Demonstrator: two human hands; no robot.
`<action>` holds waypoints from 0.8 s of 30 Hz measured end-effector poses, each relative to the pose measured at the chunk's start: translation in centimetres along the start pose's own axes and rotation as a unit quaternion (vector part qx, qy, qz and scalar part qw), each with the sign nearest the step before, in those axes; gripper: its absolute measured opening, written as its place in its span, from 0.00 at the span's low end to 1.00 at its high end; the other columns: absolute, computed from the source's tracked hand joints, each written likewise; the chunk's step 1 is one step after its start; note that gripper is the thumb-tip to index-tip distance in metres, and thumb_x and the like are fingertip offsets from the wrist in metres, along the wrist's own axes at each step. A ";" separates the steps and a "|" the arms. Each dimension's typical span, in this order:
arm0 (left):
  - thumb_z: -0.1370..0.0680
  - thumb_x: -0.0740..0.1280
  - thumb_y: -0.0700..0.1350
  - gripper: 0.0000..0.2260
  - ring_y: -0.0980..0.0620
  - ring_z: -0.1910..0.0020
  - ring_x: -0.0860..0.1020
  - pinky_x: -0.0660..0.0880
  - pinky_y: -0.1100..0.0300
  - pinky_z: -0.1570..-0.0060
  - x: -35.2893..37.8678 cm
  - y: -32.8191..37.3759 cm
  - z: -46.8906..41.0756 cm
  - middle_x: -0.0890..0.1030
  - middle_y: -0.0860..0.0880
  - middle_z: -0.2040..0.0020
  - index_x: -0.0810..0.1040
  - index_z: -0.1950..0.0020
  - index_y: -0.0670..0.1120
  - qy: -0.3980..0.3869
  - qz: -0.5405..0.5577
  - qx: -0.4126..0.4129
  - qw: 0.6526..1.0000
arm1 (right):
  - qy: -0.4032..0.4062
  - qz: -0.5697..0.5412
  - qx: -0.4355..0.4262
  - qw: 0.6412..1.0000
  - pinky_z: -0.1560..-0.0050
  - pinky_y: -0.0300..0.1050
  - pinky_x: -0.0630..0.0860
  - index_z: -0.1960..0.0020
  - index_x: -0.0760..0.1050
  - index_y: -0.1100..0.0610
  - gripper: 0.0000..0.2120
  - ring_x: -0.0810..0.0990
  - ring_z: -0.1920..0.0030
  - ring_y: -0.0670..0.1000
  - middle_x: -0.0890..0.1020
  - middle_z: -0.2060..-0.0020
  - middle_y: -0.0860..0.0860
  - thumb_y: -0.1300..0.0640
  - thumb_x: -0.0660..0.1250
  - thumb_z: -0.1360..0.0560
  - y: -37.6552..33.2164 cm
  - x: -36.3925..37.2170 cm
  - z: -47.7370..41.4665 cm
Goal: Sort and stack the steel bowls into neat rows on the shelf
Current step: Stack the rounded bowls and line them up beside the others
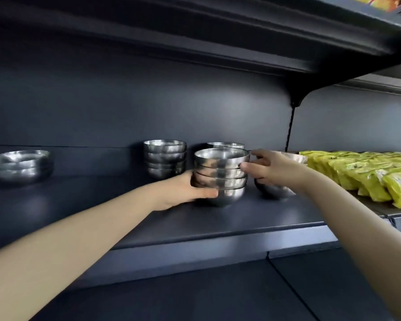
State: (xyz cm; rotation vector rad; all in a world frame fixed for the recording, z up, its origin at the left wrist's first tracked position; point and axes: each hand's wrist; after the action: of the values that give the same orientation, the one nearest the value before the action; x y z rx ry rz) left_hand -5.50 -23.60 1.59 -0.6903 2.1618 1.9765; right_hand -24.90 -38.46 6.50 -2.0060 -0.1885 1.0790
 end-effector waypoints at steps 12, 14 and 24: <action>0.23 0.70 0.39 0.20 0.61 0.38 0.74 0.72 0.62 0.37 -0.1 0.8 7.5 0.77 0.56 0.42 0.68 0.36 0.54 0.111 0.037 -0.057 0.992 | -0.188 -0.252 -0.097 0.944 0.49 0.46 0.78 0.29 0.67 0.45 0.32 0.82 0.49 0.47 0.83 0.51 0.40 0.48 0.72 0.31 -0.7 4.1 -1.2; 0.23 0.69 0.37 0.18 0.61 0.41 0.76 0.74 0.64 0.42 0.3 1.0 8.2 0.78 0.56 0.45 0.69 0.39 0.53 0.137 0.041 -0.058 0.988 | -0.197 -0.260 -0.100 0.940 0.51 0.45 0.78 0.28 0.67 0.49 0.32 0.82 0.51 0.47 0.84 0.53 0.41 0.48 0.72 0.30 -0.9 4.4 -1.3; 0.25 0.73 0.41 0.17 0.55 0.39 0.77 0.70 0.59 0.33 -1.2 2.4 16.4 0.79 0.53 0.44 0.73 0.40 0.51 0.256 -0.010 -0.092 0.962 | -0.266 -0.291 -0.131 0.910 0.45 0.51 0.77 0.48 0.75 0.52 0.14 0.80 0.56 0.51 0.84 0.58 0.47 0.50 0.72 0.30 -6.0 9.3 -0.1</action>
State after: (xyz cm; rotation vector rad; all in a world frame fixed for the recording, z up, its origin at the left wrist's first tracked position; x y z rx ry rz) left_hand -8.77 -7.28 2.05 -1.3822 2.2172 2.1936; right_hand -17.60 -30.19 5.11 -1.6479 -1.1930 1.2078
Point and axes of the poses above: each hand's wrist, its own z-axis away from the middle knuckle, its own x-axis out of the palm, y = z × x
